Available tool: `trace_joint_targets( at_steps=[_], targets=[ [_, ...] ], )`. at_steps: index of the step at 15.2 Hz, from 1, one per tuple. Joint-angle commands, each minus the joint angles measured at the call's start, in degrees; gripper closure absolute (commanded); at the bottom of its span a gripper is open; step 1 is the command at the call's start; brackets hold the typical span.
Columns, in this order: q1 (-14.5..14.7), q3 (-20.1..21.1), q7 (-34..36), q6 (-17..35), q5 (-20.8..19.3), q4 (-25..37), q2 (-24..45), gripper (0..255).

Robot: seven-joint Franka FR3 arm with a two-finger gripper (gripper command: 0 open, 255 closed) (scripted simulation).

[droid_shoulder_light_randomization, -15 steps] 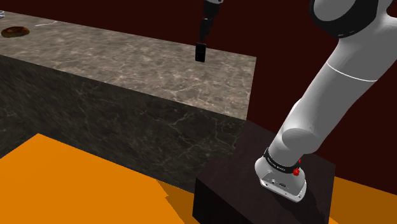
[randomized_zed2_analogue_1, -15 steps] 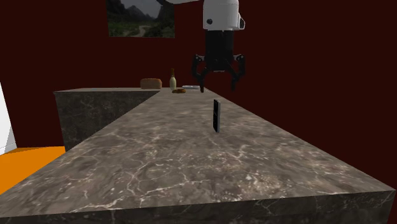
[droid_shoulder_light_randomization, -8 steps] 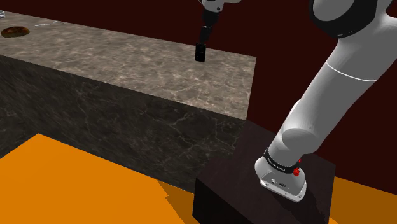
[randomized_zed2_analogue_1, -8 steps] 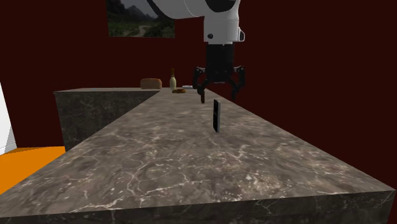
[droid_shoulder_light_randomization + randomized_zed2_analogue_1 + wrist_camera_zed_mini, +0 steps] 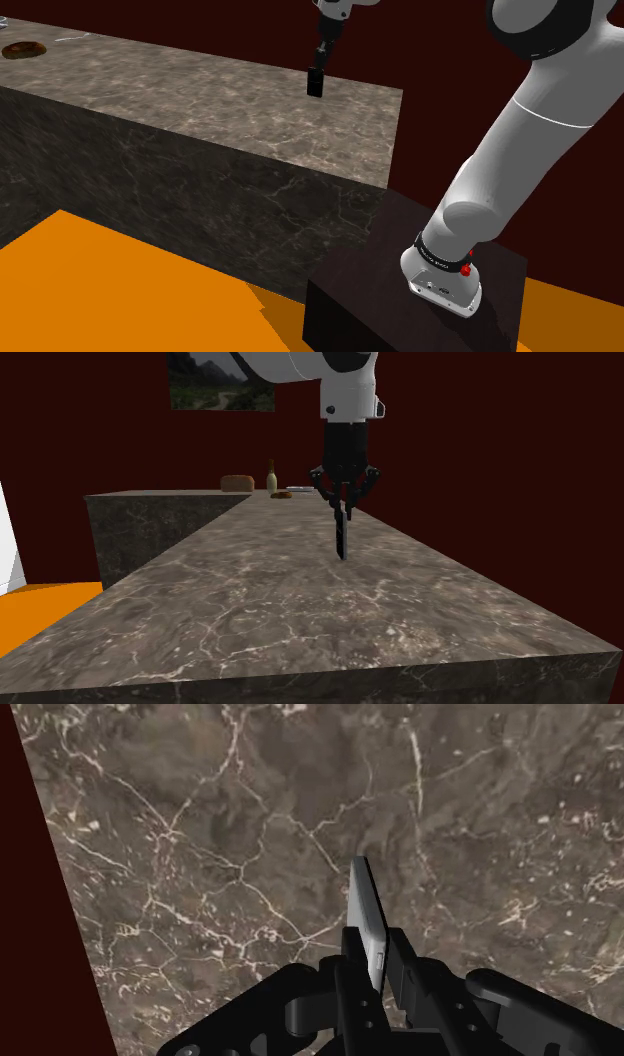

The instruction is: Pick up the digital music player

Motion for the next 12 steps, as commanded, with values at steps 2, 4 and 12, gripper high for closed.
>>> trace_joint_targets(
  at_steps=[2, 4, 12],
  targets=[
    [0.03, 0.03, 0.03, 0.03, 0.02, -0.03, 0.05, 255],
    [0.03, 0.03, 0.18, -1.50, -0.05, 1.47, 0.02, 255],
    [-0.01, -0.03, 0.59, -7.73, -0.04, 8.15, 0.48, 255]
  ],
)
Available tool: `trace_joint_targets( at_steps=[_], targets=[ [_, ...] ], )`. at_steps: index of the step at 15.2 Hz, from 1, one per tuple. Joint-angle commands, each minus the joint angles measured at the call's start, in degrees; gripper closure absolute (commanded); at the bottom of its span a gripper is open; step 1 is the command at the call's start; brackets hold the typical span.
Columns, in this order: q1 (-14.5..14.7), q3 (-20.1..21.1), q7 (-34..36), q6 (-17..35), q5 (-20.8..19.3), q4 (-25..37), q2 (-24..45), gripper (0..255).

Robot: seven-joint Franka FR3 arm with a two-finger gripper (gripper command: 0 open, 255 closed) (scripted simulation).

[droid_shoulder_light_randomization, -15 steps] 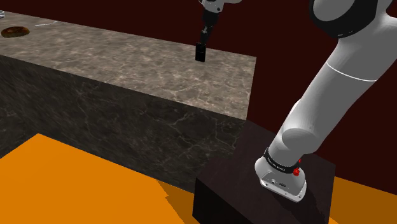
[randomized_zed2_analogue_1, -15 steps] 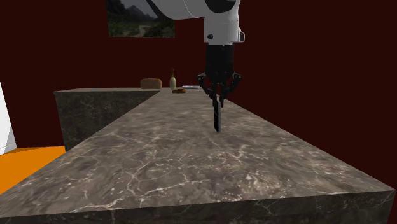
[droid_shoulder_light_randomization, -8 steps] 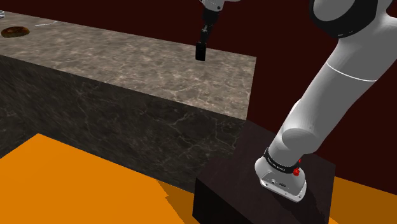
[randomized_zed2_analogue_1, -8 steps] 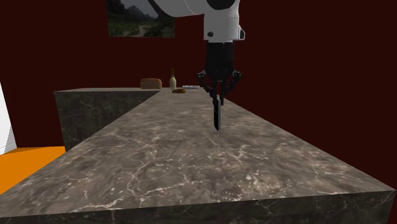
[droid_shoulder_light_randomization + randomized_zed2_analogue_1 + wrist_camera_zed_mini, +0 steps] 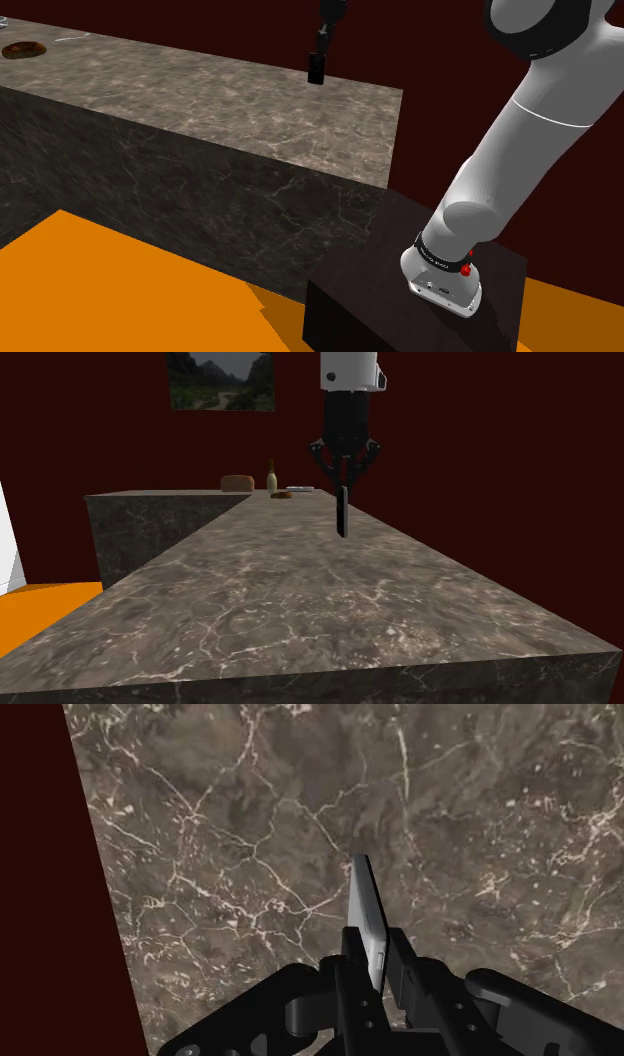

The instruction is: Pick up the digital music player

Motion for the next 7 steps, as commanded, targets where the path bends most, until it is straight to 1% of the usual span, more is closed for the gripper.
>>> trace_joint_targets(
  at_steps=[1, 5, 7],
  targets=[
    [0.00, -0.01, 0.13, -1.72, 0.04, 1.95, 0.25, 255],
    [-0.06, -0.10, 0.24, -4.95, 0.21, 5.78, 0.89, 255],
    [-0.06, -0.10, 0.24, -5.08, 0.22, 5.92, 0.91, 255]
  ],
)
